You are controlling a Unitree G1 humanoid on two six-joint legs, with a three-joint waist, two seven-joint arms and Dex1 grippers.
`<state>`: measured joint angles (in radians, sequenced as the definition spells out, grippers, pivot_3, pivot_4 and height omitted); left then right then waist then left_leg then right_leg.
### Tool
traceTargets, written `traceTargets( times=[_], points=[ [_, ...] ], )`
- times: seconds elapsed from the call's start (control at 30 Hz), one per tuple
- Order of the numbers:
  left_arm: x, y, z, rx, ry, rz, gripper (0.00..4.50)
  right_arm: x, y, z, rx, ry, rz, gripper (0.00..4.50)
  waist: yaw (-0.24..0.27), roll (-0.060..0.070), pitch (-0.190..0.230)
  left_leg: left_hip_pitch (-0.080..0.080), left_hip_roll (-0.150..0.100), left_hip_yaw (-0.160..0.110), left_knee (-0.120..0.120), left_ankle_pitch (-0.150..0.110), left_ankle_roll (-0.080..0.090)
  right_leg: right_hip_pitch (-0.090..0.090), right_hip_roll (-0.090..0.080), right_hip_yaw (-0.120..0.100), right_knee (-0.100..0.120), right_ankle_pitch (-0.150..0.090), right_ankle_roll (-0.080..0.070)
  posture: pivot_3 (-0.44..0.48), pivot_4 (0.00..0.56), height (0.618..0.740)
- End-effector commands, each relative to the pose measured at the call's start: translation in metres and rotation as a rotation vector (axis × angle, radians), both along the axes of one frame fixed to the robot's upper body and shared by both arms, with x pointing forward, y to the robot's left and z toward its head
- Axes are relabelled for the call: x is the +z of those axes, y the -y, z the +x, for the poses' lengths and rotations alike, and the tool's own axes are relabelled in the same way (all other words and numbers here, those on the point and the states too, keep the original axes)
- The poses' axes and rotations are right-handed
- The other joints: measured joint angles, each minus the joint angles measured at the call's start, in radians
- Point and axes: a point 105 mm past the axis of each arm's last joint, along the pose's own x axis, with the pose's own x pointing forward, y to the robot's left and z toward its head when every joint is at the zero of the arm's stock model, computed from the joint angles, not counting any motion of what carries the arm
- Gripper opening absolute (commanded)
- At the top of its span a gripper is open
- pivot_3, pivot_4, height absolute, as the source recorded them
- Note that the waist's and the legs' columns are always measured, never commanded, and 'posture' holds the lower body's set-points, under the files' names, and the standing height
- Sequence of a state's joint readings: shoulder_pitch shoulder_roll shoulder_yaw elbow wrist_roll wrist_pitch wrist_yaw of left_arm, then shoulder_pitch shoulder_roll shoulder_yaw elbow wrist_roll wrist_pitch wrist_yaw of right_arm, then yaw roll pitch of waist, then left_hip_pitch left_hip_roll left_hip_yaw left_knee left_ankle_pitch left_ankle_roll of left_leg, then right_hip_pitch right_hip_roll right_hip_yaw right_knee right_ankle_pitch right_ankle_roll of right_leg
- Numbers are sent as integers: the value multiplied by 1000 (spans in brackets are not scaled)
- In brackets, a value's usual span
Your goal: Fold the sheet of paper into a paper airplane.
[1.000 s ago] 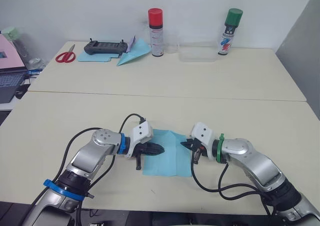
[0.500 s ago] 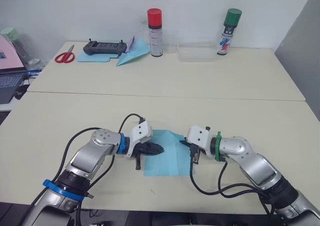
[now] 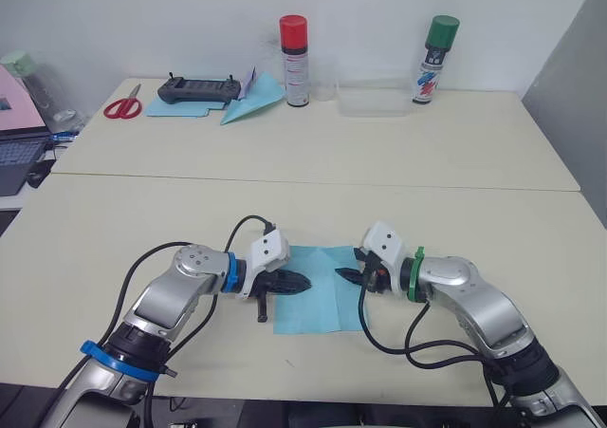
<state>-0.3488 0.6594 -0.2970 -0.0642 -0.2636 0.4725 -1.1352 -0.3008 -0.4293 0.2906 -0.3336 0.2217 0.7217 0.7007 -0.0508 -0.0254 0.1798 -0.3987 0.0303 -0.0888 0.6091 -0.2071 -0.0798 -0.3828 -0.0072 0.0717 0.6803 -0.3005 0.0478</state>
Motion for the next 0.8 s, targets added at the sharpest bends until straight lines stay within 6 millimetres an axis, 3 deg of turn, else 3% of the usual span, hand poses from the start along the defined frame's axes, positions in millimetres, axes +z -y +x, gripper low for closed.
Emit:
traceTargets(
  times=[0.03,0.13,0.27,0.5,0.8],
  points=[
    [-8,-7,1,34,-12,37,0,15,0,-1,-11,11,54,1988,0,0,0,0,0,0,0,0,0,0,0,0,0,0,0,0,150,740],
    [-8,-7,1,34,-12,37,0,18,-1,1,-21,8,69,1407,0,0,0,0,0,0,0,0,0,0,0,0,0,0,0,0,150,740],
    [-8,-7,1,33,-12,38,0,19,-1,1,-21,6,70,33,0,0,0,0,0,0,0,0,0,0,0,0,0,0,0,0,150,740],
    [-8,-8,0,31,-14,39,0,17,-8,-5,17,2,69,33,0,0,0,0,0,0,0,0,0,0,0,0,0,0,0,0,150,740],
    [-8,-5,0,34,-10,35,0,-6,-14,-10,44,-38,1,33,0,0,0,0,0,0,0,0,0,0,0,0,0,0,0,0,150,740]
  ],
)
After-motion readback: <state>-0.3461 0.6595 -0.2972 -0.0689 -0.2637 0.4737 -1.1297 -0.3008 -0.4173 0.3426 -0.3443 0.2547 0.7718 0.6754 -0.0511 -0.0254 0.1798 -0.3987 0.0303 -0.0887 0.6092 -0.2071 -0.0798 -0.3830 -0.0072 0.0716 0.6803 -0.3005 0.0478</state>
